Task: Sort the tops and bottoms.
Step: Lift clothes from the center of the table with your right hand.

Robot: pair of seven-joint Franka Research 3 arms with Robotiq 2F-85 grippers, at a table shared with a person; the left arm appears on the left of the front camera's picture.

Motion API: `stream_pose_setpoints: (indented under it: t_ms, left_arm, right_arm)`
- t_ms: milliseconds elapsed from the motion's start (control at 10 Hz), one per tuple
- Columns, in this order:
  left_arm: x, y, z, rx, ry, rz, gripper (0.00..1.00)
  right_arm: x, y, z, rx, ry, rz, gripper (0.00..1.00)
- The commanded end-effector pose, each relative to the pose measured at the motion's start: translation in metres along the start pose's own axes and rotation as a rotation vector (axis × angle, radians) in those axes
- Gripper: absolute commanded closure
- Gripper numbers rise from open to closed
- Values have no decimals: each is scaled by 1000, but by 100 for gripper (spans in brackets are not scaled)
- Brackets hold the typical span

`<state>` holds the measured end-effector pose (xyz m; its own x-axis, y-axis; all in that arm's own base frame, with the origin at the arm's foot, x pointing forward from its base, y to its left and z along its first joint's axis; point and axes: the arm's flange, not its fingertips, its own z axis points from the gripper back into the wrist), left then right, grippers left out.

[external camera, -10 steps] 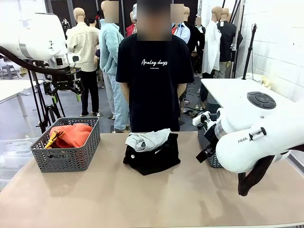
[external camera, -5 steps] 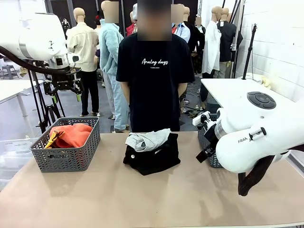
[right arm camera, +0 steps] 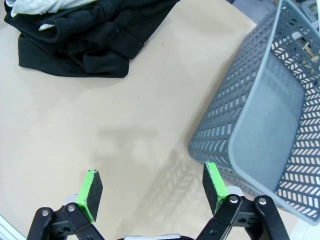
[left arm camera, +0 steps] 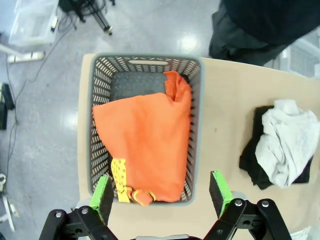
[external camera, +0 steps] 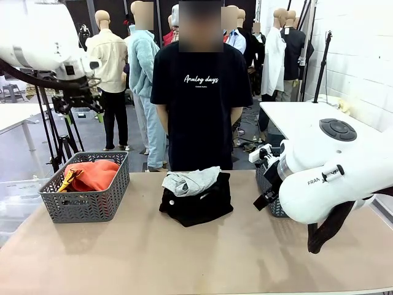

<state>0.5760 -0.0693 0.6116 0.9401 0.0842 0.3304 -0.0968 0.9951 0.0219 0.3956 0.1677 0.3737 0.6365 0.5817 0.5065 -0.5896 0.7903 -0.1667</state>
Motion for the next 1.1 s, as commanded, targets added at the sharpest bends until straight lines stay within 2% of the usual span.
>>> stream_pose_setpoints:
  t_ms: [0, 200, 300, 400, 500, 600, 700, 900, 1000]
  left_arm:
    - [-68, 6, 29, -105, -103, -128, 0]
    - [-119, 8, 58, -195, -78, -266, 0]
    - [-144, 9, 72, -237, -123, -323, 0]
    - [-161, 11, 80, -251, -185, -326, 0]
    - [-170, 14, 84, -244, -204, -331, 0]
    - [-162, 27, 85, -99, -248, -299, 0]
    - [-162, 3, 91, -215, -159, -323, 0]
    - [-171, 15, 96, -184, -198, -319, 0]
    - [-182, 4, 90, -196, -197, -369, 0]
  right_arm:
    - [0, 0, 0, 1, 0, -3, 0]
    - [0, 0, 0, 1, 0, -3, 0]
    - [0, 0, 0, 1, 0, -3, 0]
    - [0, 0, 0, 1, 0, -3, 0]
    - [0, 0, 0, 1, 0, -3, 0]
    - [0, 0, 0, 1, 0, -3, 0]
    - [0, 0, 0, 1, 0, -3, 0]
    - [0, 0, 0, 1, 0, -3, 0]
    - [0, 0, 0, 1, 0, -3, 0]
